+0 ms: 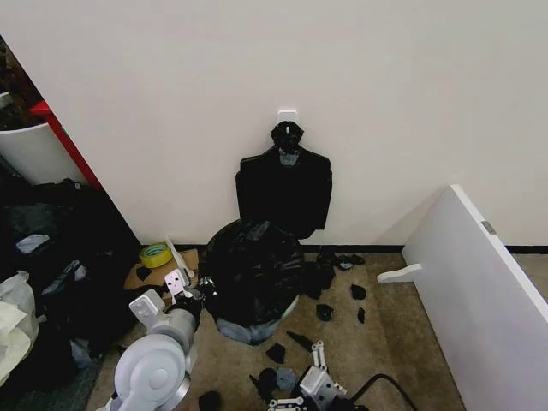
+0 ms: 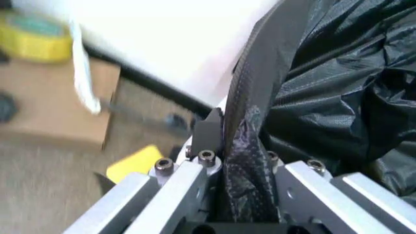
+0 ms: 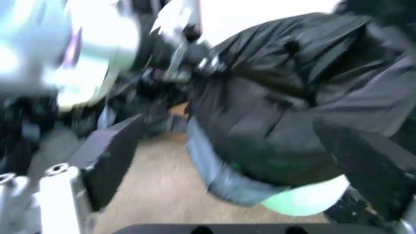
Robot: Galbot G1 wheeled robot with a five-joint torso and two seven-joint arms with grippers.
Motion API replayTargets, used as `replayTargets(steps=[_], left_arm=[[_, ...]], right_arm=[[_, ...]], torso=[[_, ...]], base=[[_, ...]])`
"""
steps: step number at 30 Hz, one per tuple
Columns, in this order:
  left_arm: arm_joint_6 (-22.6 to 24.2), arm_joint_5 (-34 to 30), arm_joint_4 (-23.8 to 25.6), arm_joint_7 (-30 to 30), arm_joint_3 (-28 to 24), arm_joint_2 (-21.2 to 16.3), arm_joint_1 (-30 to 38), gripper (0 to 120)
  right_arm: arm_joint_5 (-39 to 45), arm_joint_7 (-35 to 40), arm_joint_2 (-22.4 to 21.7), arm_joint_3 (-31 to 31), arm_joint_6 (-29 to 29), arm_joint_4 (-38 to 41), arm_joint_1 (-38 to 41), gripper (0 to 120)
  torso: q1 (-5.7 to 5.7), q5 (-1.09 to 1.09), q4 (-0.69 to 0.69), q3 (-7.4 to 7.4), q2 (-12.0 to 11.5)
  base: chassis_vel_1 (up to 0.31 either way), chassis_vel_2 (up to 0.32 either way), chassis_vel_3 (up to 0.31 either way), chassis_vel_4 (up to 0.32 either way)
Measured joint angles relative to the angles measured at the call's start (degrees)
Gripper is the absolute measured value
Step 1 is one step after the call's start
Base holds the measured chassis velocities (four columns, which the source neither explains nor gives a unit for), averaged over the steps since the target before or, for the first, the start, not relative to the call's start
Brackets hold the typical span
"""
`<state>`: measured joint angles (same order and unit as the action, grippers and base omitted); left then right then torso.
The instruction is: Place the garbage bag over the trash bin.
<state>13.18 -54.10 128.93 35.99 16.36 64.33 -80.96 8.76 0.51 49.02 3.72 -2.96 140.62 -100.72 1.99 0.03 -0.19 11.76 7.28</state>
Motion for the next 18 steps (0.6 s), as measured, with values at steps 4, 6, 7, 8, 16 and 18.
replayTargets(steps=[4,6,7,8,16,18], left_arm=[[-4.47,9.35,-0.99,-7.02,-1.76,0.61,-1.56,2],[-6.74,16.18,-2.22,-10.04,-2.47,1.05,-2.31,2],[-6.74,16.18,-2.22,-10.04,-2.47,1.05,-2.31,2],[-7.6,18.99,-2.91,-10.95,-2.77,1.26,-2.47,2],[-13.27,32.2,-6.6,-14.67,-4.54,0.55,-2.33,2],[-13.6,32.96,-6.71,-14.9,-5.38,0.42,-2.53,2]], right_arm=[[10.4,4.76,1.71,0.39,-7.24,2.83,2.7,73],[14.5,7.25,2.86,0.15,-10.31,2.96,4.09,66],[14.5,7.25,2.86,0.15,-10.31,2.96,4.09,66],[16.54,8.51,3.46,0.06,-11.82,2.96,4.85,62],[27.42,19.16,6.67,-0.44,-23.7,2.94,12.67,32],[30.16,22.67,8.11,-1.93,-25.74,2.54,17.14,23]], torso=[[0.0,0.01,0.0,0.0,0.0],[0.0,0.02,0.0,0.0,0.0],[0.0,0.02,0.0,0.0,0.0],[0.0,0.02,0.0,0.0,0.0],[0.0,0.01,0.01,0.0,0.0],[0.0,-0.01,0.01,0.0,0.0]], base=[[0.0,0.0,0.0,0.0],[0.0,0.0,0.0,0.0],[0.0,0.0,0.0,0.0],[0.0,0.0,0.0,0.0],[0.0,0.0,0.0,0.0],[0.0,0.0,0.0,0.0]])
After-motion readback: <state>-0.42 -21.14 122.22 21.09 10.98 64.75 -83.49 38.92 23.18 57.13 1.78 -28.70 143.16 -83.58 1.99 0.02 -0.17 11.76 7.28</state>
